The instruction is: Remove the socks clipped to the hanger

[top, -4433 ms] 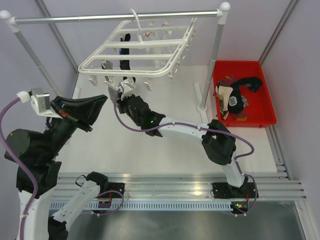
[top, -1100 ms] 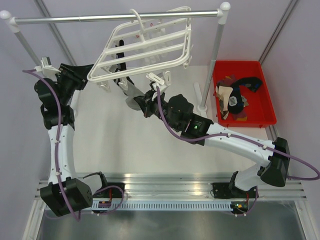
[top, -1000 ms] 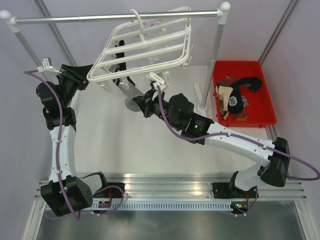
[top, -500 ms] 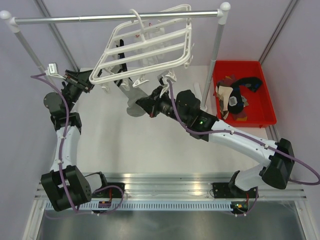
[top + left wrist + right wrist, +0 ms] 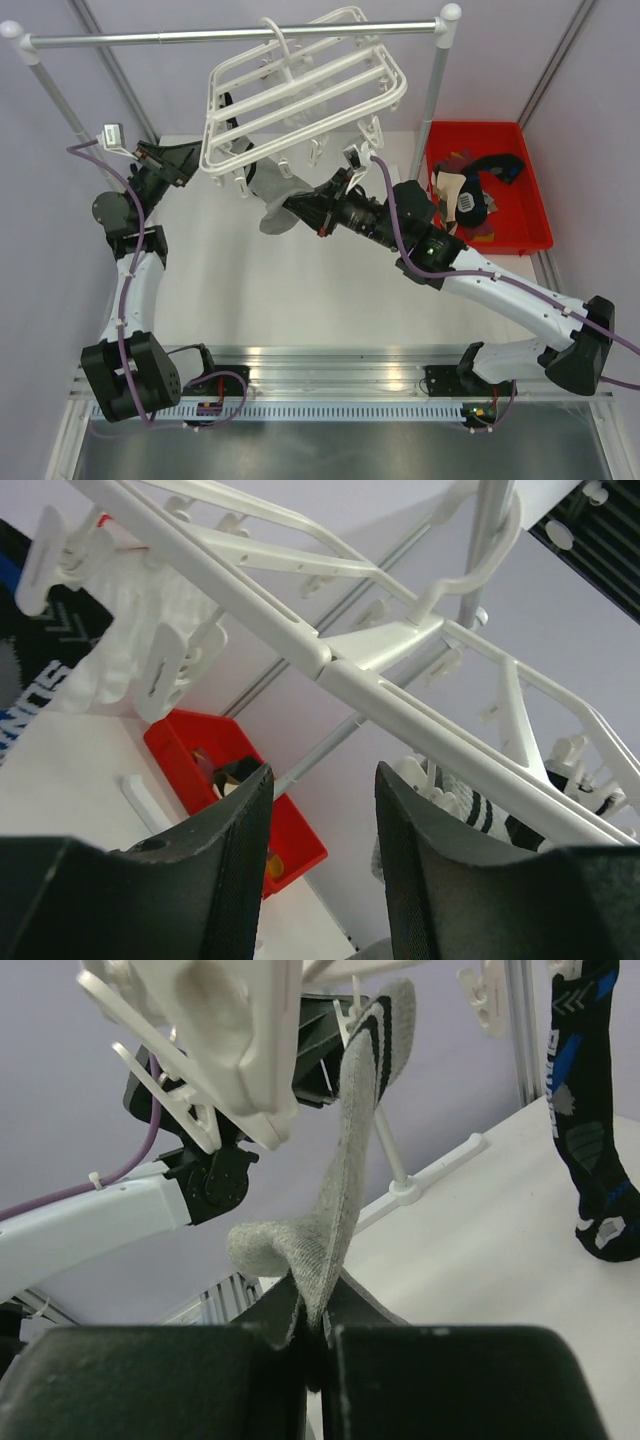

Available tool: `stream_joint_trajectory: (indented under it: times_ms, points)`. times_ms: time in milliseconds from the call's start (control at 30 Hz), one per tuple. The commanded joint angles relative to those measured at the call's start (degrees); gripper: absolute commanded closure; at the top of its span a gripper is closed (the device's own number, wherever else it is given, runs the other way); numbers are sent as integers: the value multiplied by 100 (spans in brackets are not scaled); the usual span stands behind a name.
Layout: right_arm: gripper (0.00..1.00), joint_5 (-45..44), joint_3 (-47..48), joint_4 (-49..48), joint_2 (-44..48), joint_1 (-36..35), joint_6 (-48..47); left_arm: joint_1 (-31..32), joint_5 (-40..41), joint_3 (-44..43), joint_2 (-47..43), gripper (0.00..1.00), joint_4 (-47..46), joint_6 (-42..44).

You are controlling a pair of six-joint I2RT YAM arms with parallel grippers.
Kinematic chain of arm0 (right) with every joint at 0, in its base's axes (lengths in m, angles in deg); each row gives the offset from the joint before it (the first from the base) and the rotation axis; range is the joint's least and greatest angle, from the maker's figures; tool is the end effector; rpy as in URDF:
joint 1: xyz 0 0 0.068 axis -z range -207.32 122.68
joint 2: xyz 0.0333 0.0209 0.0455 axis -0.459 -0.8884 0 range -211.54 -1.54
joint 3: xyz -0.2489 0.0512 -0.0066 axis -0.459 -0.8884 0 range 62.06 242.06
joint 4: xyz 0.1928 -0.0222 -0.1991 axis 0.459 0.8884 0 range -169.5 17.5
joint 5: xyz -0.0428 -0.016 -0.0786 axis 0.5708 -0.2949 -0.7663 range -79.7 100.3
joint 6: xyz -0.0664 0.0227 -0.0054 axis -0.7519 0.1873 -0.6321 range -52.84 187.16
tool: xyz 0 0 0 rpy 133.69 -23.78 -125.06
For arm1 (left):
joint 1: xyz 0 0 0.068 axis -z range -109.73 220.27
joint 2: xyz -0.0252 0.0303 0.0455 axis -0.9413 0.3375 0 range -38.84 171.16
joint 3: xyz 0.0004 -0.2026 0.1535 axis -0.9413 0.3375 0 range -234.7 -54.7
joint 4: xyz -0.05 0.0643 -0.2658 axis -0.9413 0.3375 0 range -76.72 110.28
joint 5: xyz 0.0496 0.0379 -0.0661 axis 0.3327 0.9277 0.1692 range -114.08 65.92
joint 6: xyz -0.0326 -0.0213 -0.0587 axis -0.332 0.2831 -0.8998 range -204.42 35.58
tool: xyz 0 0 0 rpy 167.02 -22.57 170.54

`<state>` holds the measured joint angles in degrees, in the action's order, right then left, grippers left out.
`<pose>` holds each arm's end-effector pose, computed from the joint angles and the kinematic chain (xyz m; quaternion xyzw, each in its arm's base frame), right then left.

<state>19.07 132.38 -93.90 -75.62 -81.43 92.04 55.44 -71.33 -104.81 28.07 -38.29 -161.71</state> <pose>0.1966 0.2867 0.4157 -0.2176 0.6012 0.5257 0.5611 0.2871 0.0323 0.3846 -0.0594 0.5504 -0.5797 0.5979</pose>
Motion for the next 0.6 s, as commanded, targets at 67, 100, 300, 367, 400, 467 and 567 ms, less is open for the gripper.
stream_joint_trajectory:
  times_ms: [67,100,300,367,400,467,567]
  points:
    - [99,475,-177,-406,96,181,376,33,-276,203,67,50,-1571,-566]
    - [99,528,-212,-511,96,225,446,41,-285,290,111,50,-1758,-732]
    - [99,1029,-625,-1065,289,690,1062,77,-329,519,261,50,-2533,-1007]
    - [99,1152,-730,-1127,403,849,1185,77,-329,598,138,50,-2481,-945]
    - [99,1179,-766,-1162,430,901,1220,77,-347,625,68,50,-2341,-841]
    - [99,1223,-871,-1197,518,1042,1264,86,-356,651,-73,50,-2051,-630]
    - [99,1372,-1047,-1381,658,1262,1431,77,-338,695,-407,50,-1454,-199]
